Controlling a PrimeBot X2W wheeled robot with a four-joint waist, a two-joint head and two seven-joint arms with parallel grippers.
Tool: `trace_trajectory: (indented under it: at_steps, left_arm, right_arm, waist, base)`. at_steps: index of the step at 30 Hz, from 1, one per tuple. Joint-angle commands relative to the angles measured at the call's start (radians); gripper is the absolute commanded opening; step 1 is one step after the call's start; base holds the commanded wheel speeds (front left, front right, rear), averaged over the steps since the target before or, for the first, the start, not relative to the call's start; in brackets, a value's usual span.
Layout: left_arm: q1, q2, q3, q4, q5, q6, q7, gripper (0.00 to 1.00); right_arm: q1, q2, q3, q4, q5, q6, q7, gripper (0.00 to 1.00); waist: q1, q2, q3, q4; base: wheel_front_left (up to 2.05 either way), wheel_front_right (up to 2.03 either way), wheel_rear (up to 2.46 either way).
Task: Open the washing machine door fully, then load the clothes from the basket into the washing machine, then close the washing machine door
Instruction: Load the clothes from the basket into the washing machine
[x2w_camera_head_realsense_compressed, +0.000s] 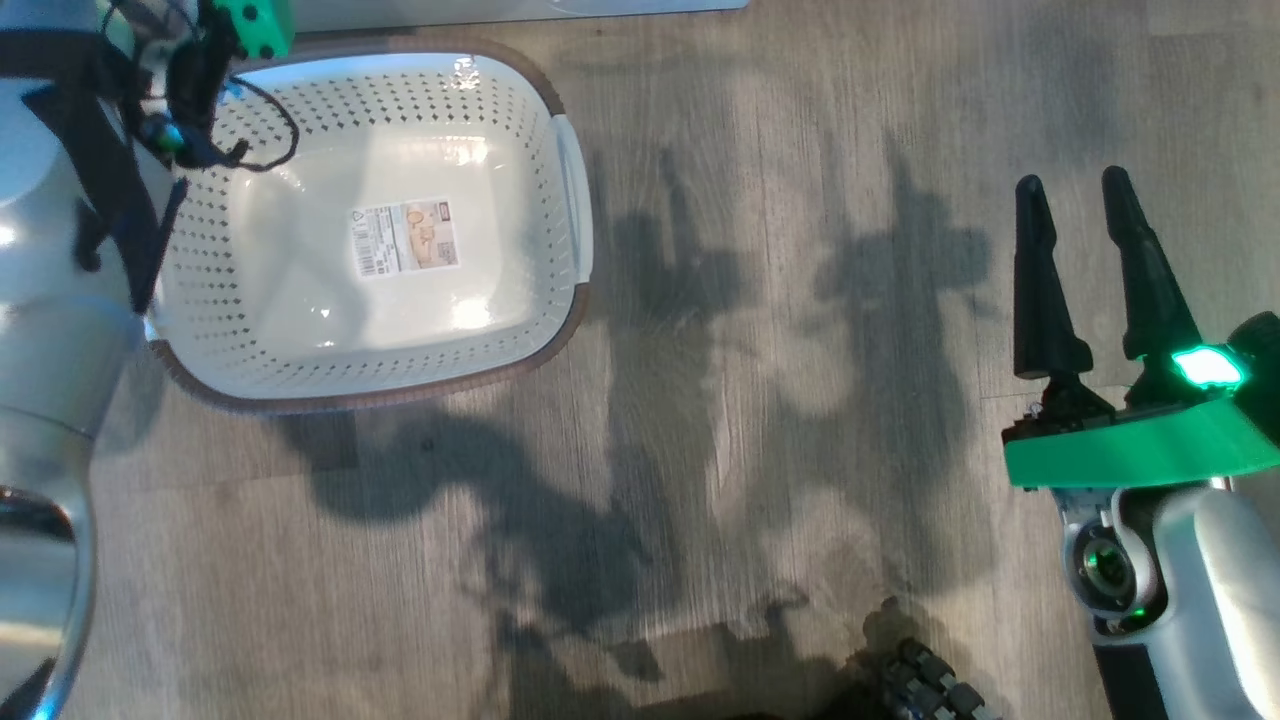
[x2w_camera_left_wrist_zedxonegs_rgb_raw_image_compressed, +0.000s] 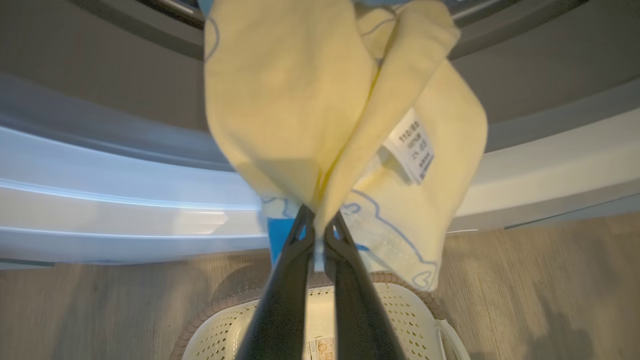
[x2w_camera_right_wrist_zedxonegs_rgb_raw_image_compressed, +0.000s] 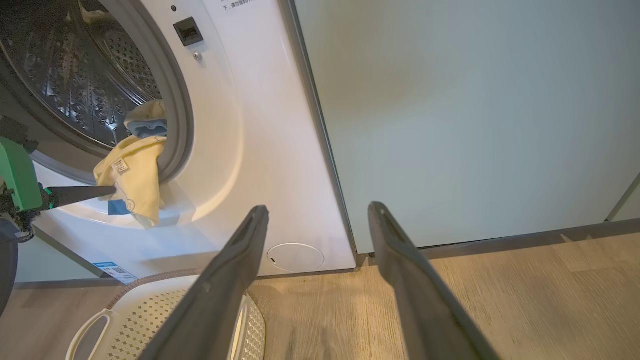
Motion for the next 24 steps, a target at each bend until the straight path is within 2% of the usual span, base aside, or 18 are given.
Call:
trace_trajectory:
  at_steps: [1,6,13,24]
  left_arm:
    - [-0.057,0.055,0.022,-0.054,-0.002,-0.003,0.023,0.00]
    - [-0.094,0.075,0.031,-0.147,-0.019,0.023,0.105,0.00]
    - [-0.159,0.133,0.045,-0.260,-0.014,0.068,0.200,0.00]
    - [-0.272,0.216,0.059,-0.330,0.034,0.113,0.259,0.00]
  right_arm:
    - [-0.003,-0.008,0.011,-0.027,-0.005,0.004,-0.007,1.00]
    - [-0.008,-0.008,0.007,-0.036,0.007,0.004,-0.007,1.00]
    - [-0.010,-0.008,0.016,-0.055,0.050,0.004,-0.007,1.00]
    - [-0.001,-0.008,0.044,-0.089,0.114,0.004,-0.007,1.00]
  waist:
    - [0.0000,0.0000,0.001,0.003]
    - [0.0000,0.0000,0.020,0.003]
    - [0.0000,0.0000,0.056,-0.042]
    - [0.0000,0.0000,0.118,-0.128]
  base:
    - [0.00,0.00,0.00]
    - [0.00,0.00,0.00]
    - [0.00,0.00,0.00]
    - [0.00,0.00,0.00]
